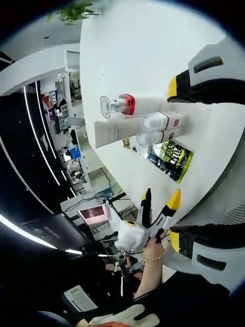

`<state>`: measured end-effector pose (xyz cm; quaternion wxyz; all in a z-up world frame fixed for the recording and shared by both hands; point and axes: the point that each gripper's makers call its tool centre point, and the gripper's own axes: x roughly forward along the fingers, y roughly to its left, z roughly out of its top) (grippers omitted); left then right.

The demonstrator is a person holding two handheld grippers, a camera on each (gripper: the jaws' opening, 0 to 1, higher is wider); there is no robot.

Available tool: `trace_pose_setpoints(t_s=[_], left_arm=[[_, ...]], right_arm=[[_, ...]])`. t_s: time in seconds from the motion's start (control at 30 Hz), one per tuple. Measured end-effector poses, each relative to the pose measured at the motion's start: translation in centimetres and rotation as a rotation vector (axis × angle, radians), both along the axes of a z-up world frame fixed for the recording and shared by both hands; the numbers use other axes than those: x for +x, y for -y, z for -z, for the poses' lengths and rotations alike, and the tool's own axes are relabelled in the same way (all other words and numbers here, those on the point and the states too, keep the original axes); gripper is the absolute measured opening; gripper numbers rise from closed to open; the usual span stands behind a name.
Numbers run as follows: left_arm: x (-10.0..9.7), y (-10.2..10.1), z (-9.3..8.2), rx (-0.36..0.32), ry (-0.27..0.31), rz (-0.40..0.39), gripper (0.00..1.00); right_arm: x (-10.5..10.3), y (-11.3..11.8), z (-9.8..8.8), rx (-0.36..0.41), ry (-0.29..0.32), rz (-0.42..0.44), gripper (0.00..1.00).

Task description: Arrange the skincare products in the storage area until every visible bottle or jar stands upright without overlapping.

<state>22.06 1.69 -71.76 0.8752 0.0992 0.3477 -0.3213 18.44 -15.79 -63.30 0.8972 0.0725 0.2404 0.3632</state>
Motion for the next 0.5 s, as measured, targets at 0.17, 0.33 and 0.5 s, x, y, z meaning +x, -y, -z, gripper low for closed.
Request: trace_pose_setpoints(t_s=[0.17, 0.33, 0.5], left_arm=[[-1.0, -1.0, -1.5, -0.028, 0.011, -0.032, 0.89], [-1.8, -1.6, -2.4, -0.047, 0.025, -0.059, 0.94], [-2.5, -2.2, -3.2, -0.085, 0.034, -0.084, 0.99]], right_arm=[[-0.1, -0.1, 0.0, 0.000, 0.001, -0.009, 0.99], [-0.1, -0.3, 0.0, 0.001, -0.001, -0.018, 0.99], [-0.3, -0.5, 0.1, -0.002, -0.001, -0.033, 0.99]])
